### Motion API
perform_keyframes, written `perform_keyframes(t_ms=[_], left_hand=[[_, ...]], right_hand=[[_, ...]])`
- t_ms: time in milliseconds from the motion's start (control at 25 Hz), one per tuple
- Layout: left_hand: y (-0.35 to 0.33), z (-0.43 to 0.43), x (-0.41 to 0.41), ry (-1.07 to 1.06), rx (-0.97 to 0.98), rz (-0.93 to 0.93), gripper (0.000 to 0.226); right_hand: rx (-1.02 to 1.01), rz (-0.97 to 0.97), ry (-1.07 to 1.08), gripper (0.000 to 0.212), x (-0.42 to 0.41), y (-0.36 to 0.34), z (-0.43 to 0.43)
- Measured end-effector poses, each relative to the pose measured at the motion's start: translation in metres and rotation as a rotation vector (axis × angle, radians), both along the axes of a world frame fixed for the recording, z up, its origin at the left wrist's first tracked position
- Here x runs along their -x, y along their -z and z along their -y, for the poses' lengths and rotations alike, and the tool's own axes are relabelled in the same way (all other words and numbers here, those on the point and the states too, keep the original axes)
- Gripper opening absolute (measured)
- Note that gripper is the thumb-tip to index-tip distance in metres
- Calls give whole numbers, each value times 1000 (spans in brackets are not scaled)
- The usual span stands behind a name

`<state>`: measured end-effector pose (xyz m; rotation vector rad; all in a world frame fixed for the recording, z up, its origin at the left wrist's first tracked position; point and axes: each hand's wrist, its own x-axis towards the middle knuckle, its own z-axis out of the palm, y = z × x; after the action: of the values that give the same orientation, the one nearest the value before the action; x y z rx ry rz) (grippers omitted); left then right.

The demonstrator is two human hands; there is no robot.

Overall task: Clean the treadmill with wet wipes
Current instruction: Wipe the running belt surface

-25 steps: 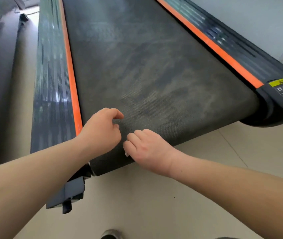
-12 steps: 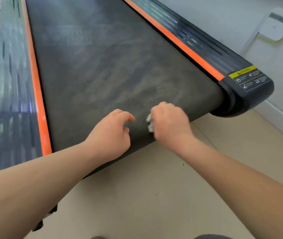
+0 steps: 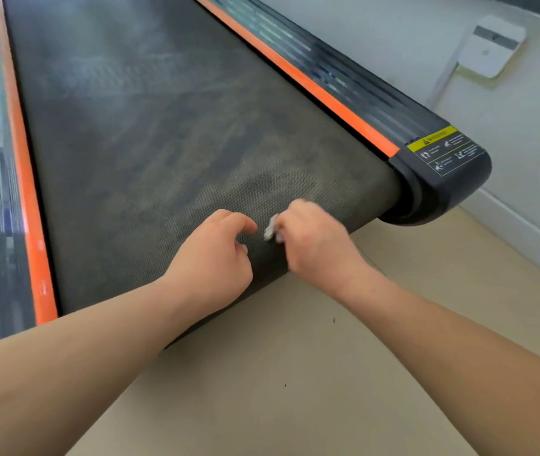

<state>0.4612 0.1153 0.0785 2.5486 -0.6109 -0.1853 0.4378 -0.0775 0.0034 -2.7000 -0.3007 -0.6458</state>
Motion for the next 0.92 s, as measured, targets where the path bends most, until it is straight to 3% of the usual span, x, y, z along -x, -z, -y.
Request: perform_keyframes(t_ms=[80, 240, 320, 480, 640, 720, 800, 920], left_hand=[[0, 3, 1, 18, 7, -14, 34], [3, -1, 2, 22, -4, -21, 35], [3, 0, 3, 20, 4, -28, 34], [1, 6, -1, -12, 33, -20, 36], [4, 4, -2, 0, 31, -13, 37], [8, -1, 1, 26, 6, -20, 36], [10, -8, 1, 22, -4, -22, 36], [10, -15, 3, 26, 5, 1, 35]], right_hand=[[-73, 43, 275, 16, -14, 0, 47], [-408, -93, 840, 7, -21, -1, 95], [-468, -67, 823, 7, -23, 4, 56], [-263, 23, 418, 5, 2, 9, -21], [-213, 12, 235, 7, 37, 8, -50], [-368, 43, 354, 9, 29, 9, -29], [-540, 48, 605, 7, 9, 9, 15], [-664, -16, 820, 3, -9, 6, 59]])
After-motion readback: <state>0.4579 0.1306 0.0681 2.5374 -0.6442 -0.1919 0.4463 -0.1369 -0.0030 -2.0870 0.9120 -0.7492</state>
